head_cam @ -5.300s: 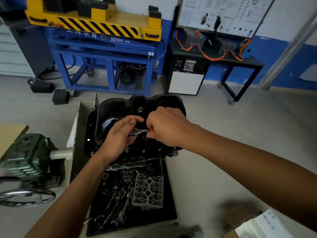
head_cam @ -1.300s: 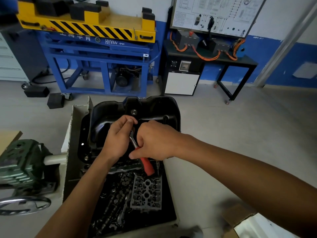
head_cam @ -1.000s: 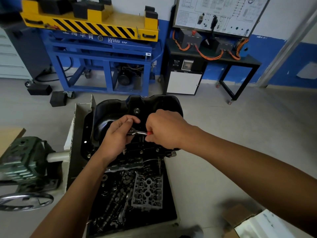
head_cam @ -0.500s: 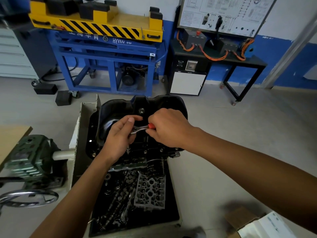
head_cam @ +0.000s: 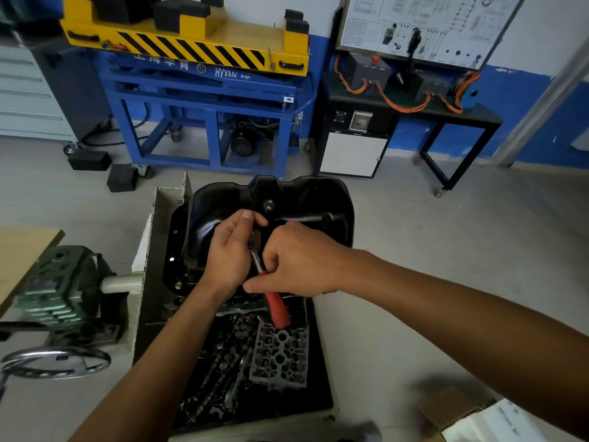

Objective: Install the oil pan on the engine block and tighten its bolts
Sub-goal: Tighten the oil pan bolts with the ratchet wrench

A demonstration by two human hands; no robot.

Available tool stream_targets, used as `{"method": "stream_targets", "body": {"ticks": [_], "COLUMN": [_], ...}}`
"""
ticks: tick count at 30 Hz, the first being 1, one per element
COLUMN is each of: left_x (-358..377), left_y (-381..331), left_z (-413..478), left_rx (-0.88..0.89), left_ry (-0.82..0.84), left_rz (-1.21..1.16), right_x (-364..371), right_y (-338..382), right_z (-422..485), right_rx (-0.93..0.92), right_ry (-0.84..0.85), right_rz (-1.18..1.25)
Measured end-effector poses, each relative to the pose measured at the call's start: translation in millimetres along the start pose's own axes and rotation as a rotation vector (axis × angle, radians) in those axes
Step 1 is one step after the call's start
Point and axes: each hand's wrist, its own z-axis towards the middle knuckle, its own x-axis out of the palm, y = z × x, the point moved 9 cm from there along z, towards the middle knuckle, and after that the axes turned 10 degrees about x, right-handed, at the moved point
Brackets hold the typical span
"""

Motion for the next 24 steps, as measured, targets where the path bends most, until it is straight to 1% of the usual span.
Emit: {"method": "stream_targets", "body": {"ticks": [3, 5, 11, 16, 21, 24], "left_x": [9.4, 13.3, 22.1, 26.6, 17.7, 10.1], "left_y": [-0.5, 3.0, 8.7, 15.1, 15.6, 7.5], "left_z": [4.0, 4.0, -2.1, -8.3, -8.2, -7.9], "left_rx": [0.014, -0.002, -0.064, -0.094, -0.097, -0.052], "left_ry": [0.022, 0.050, 0.214, 0.343, 0.327, 0.229], "left_rz": [0.062, 0.062, 0.027, -0.061, -0.124, -0.092], "right_x": [-10.9, -17.1, -26.1, -35.9, -34.6, -33.6], "right_y": [-14.1, -24.6, -49.2, -49.7, -37.8, -35.7], "right_z": [-1.1, -1.8, 0.5, 6.7, 13.5, 14.5], "right_rx": [0.054, 0.075, 0.099, 0.068, 0.010, 0.006], "right_ry": [-0.004, -0.017, -0.125, -0.248, -0.316, -0.346], "right_rz": [-0.091, -0.178, -0.341, -0.350, -0.326, -0.325]}}
